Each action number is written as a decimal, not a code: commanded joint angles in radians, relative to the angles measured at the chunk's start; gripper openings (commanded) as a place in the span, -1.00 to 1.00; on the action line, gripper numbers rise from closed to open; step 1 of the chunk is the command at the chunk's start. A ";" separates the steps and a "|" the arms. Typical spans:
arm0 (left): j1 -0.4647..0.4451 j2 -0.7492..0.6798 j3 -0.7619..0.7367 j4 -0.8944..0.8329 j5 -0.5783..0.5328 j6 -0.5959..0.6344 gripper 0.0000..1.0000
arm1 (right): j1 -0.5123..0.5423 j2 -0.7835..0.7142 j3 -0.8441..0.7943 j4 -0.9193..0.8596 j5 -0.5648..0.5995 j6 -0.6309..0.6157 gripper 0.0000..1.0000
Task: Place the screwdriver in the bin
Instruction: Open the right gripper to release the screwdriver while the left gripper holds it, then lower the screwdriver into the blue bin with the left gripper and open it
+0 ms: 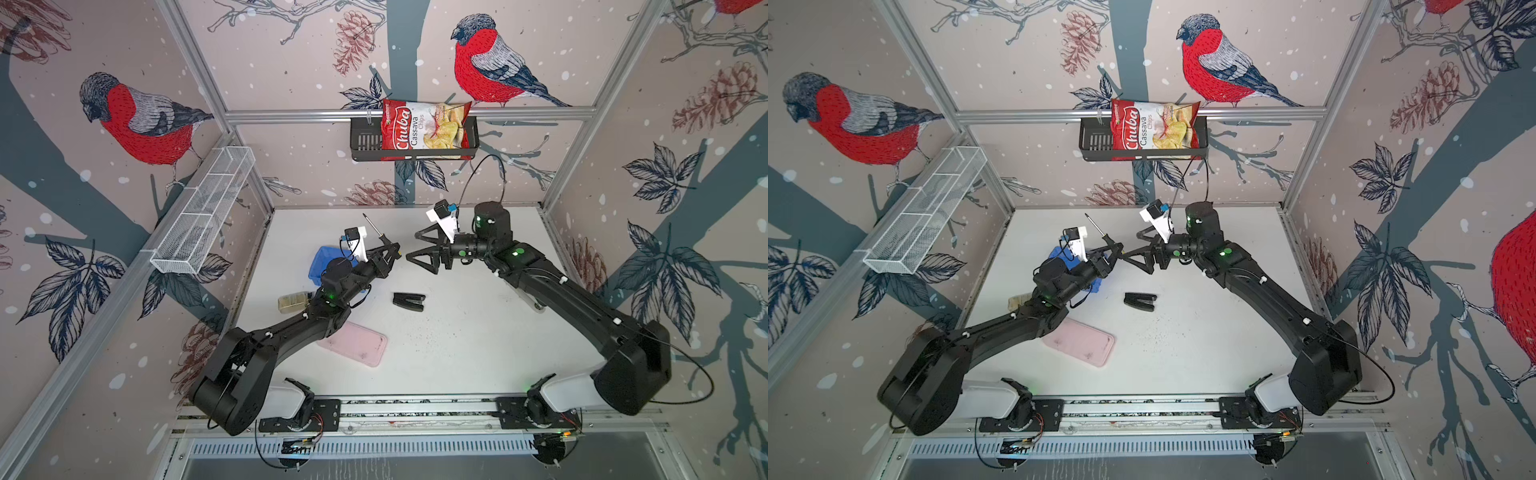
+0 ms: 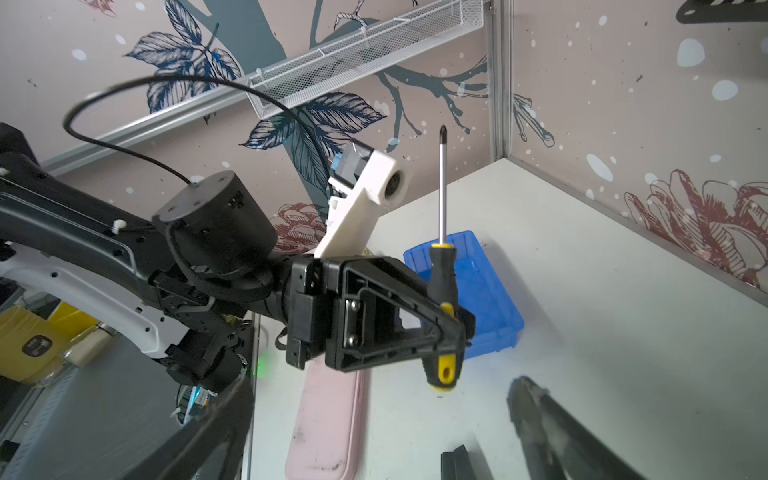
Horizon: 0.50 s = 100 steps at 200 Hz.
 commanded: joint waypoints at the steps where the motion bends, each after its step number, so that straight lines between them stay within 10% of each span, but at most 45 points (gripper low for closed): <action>1: 0.009 -0.032 -0.004 -0.074 -0.140 -0.080 -1.00 | 0.030 0.008 0.001 -0.034 0.067 -0.072 0.94; 100: 0.124 -0.006 0.178 -0.797 -0.409 -0.288 -1.00 | 0.144 0.082 0.056 -0.137 0.213 -0.181 0.95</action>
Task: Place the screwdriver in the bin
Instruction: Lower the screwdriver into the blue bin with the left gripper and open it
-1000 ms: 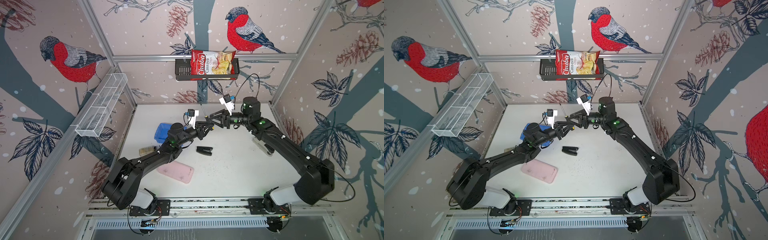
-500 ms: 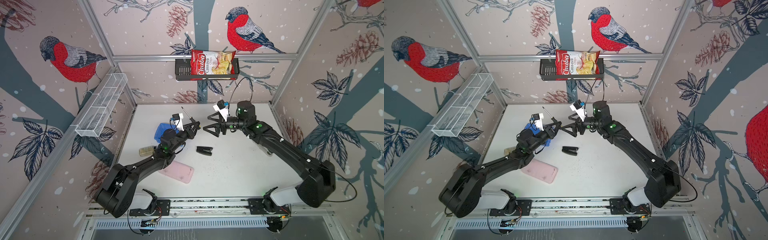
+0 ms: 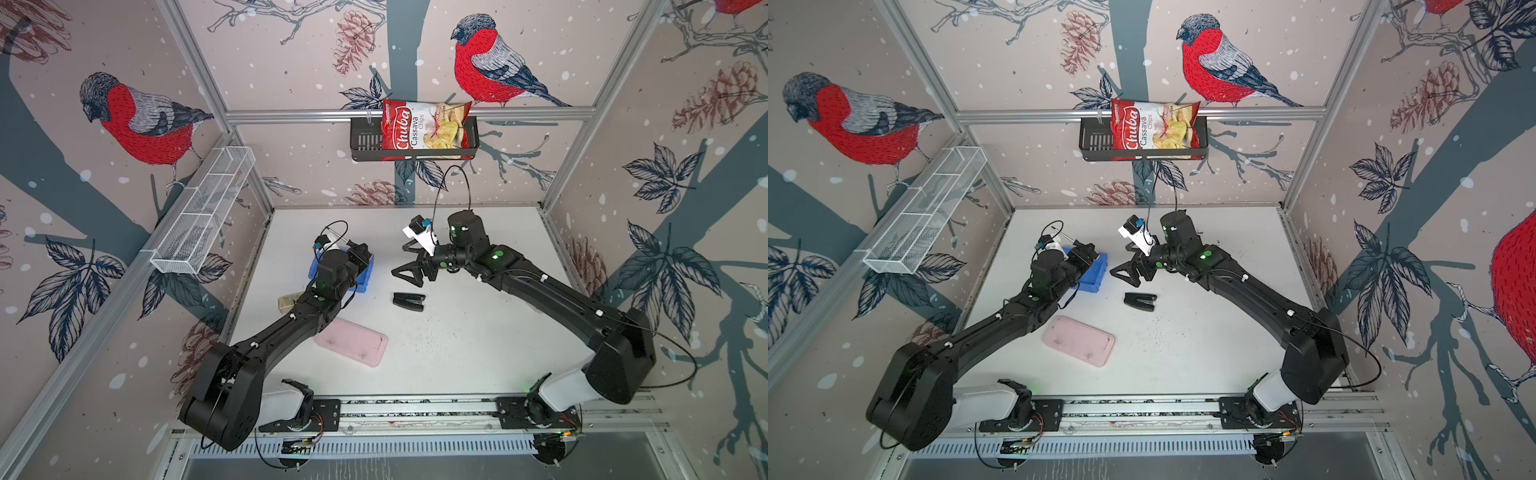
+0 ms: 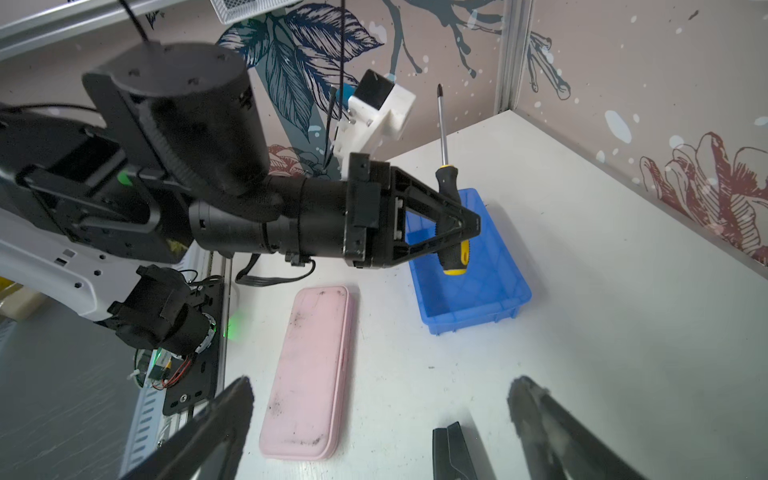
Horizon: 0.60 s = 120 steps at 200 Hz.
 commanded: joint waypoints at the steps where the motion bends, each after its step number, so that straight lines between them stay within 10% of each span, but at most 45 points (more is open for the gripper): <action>1: 0.027 0.041 0.071 -0.272 -0.080 -0.063 -1.00 | 0.019 0.009 0.015 -0.026 0.056 -0.050 0.95; 120: 0.140 0.432 0.484 -0.787 -0.008 -0.177 -1.00 | 0.055 0.023 0.018 -0.048 0.120 -0.075 0.98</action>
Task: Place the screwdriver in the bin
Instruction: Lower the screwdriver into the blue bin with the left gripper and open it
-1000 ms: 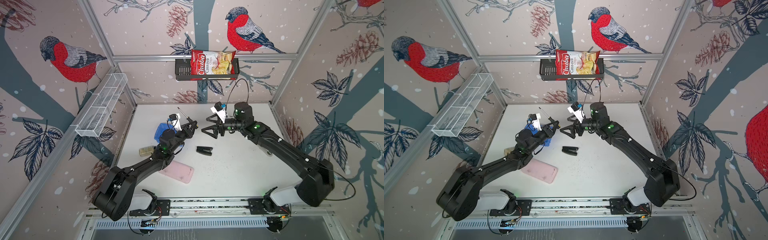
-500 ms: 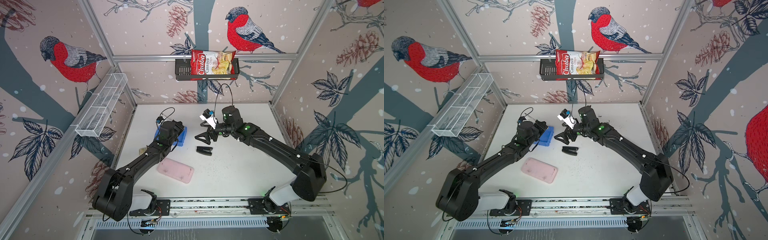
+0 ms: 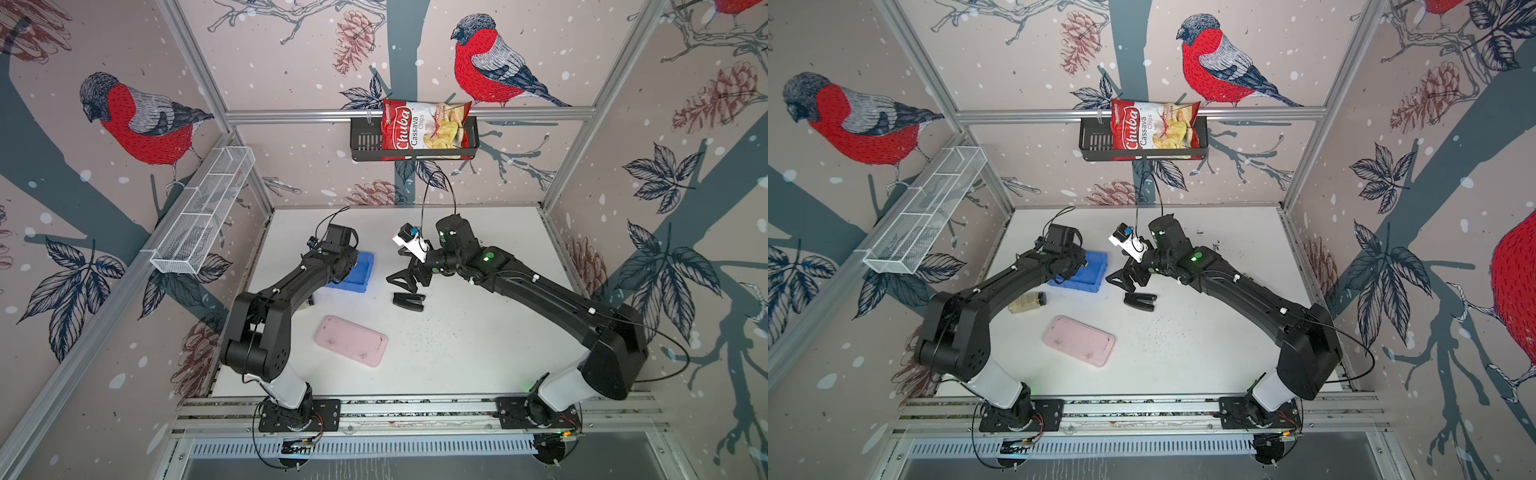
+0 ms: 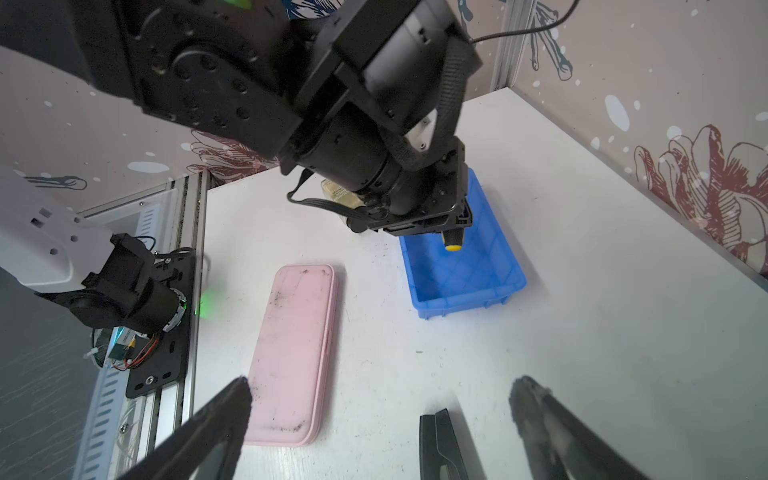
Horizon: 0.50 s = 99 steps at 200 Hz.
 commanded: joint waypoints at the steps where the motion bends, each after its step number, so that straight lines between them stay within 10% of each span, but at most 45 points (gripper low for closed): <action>1: 0.002 0.063 0.065 -0.145 0.014 -0.005 -1.00 | 0.003 -0.004 -0.005 0.006 0.018 -0.011 0.98; 99: 0.014 0.229 0.124 -0.178 0.084 -0.009 -1.00 | 0.003 -0.006 -0.018 -0.004 0.053 -0.019 1.00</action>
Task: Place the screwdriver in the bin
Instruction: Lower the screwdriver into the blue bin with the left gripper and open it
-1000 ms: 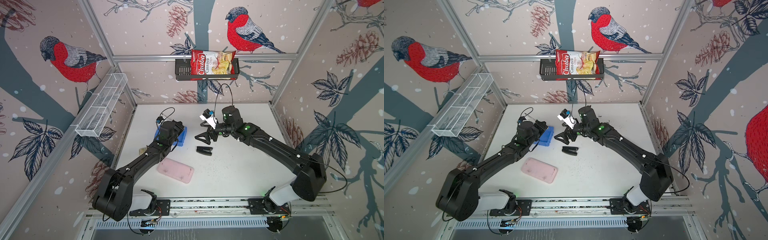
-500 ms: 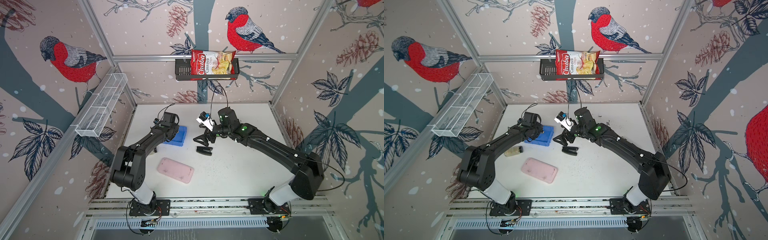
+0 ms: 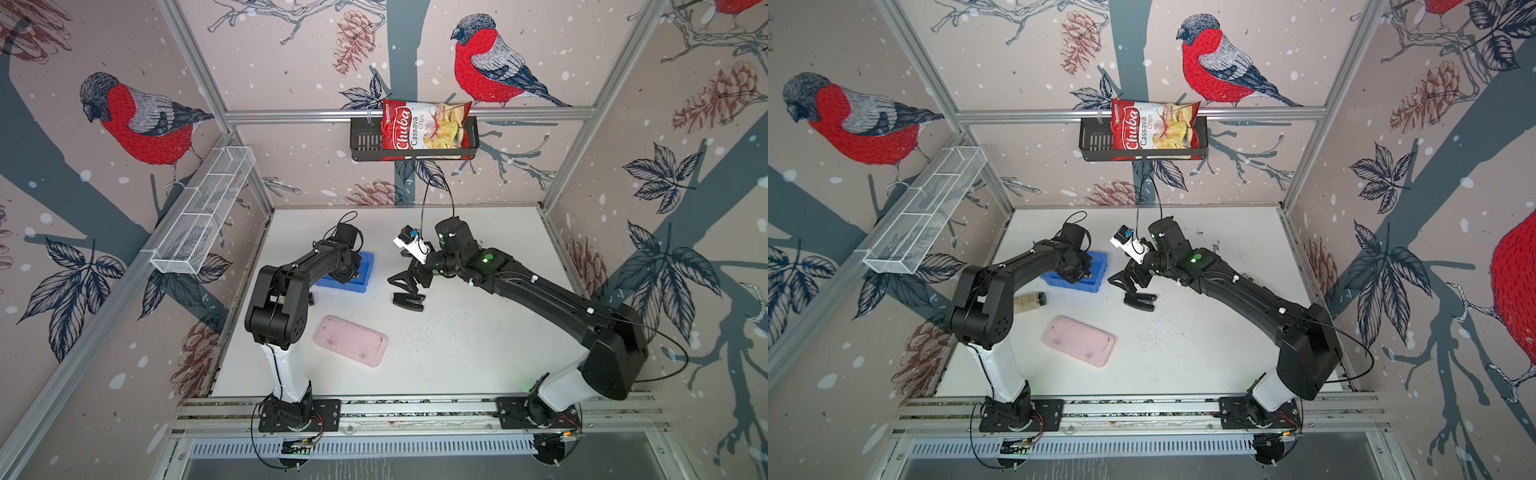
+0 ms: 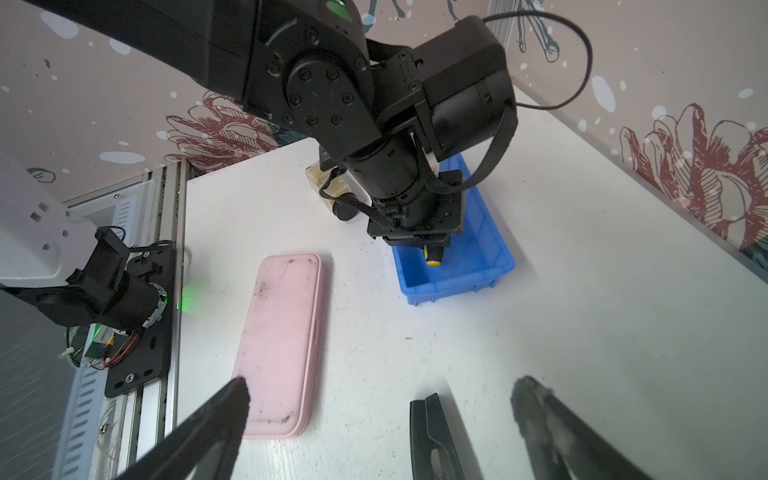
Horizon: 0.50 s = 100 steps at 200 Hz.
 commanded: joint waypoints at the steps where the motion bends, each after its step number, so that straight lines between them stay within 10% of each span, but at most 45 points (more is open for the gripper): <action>1: 0.002 0.016 -0.001 -0.002 0.027 -0.002 -1.00 | 0.003 -0.005 -0.001 0.000 0.015 -0.016 1.00; 60: 0.004 0.030 -0.001 0.003 0.032 -0.009 -1.00 | 0.003 -0.007 -0.004 -0.017 0.032 -0.023 1.00; 100: 0.005 0.002 -0.002 0.007 0.032 -0.012 -0.49 | 0.002 -0.010 -0.005 -0.005 0.041 -0.019 1.00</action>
